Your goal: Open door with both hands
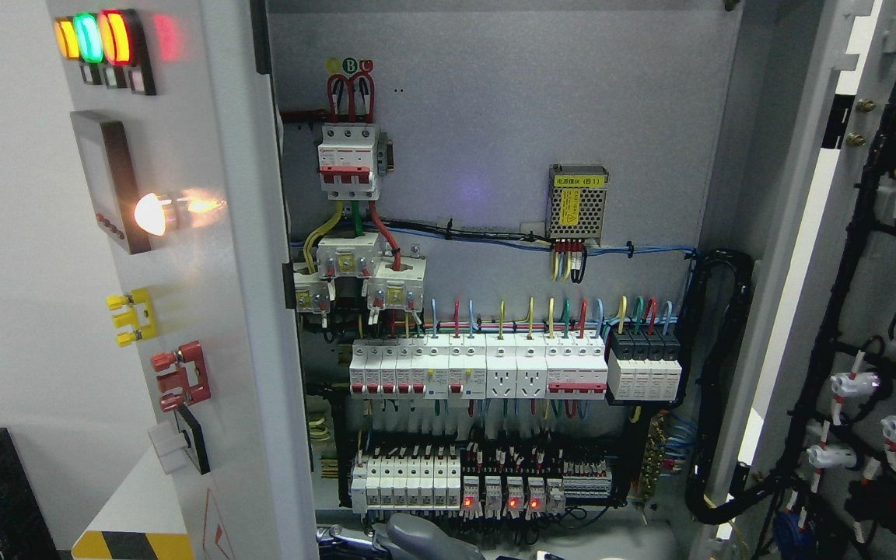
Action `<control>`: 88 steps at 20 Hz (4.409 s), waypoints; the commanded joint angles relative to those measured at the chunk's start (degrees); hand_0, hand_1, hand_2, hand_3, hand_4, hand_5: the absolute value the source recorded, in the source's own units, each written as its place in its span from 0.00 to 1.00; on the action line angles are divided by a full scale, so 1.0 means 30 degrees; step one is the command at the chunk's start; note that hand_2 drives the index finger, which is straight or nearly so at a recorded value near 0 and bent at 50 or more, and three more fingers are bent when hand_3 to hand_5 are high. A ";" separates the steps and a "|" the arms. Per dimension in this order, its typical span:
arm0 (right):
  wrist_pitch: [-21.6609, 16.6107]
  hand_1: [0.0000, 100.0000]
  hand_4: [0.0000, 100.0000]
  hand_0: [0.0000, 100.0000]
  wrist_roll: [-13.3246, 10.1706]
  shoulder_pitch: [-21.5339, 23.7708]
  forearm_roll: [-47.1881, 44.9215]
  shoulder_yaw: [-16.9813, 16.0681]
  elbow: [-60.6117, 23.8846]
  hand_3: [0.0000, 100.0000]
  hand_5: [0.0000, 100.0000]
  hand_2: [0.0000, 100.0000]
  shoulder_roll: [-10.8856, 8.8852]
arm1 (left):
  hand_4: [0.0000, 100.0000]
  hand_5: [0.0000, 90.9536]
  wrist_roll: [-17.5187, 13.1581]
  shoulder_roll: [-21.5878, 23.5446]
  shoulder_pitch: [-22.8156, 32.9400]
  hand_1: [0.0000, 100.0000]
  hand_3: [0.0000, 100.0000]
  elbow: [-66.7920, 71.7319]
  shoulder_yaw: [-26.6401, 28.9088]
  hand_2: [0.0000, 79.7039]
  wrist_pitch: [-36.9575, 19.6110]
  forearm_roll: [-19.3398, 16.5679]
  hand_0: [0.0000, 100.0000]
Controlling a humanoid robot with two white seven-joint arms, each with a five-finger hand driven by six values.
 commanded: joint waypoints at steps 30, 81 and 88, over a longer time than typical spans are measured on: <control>-0.2083 0.00 0.00 0.00 -0.1373 0.4514 0.0653 -0.6014 -0.1004 0.00 0.00 0.00 -0.0891 | 0.00 0.00 -0.0031 0.0000 0.0439 0.00 0.00 0.0117 -0.0029 0.00 -0.0005 -0.0263 0.00; -2.0109 0.00 0.00 0.00 -0.6214 1.6185 -1.0506 -1.5154 -0.4208 0.00 0.00 0.00 -0.6172 | 0.00 0.00 -0.0588 0.2227 0.5213 0.00 0.00 -3.7002 0.2604 0.00 -3.0737 -0.0207 0.00; -2.0109 0.00 0.00 0.00 -0.6214 1.6448 -1.1823 -1.6765 -0.3415 0.00 0.00 0.00 -0.6055 | 0.00 0.00 -0.0617 0.2461 0.5304 0.00 0.00 -3.6096 0.6030 0.00 -3.0767 0.1962 0.00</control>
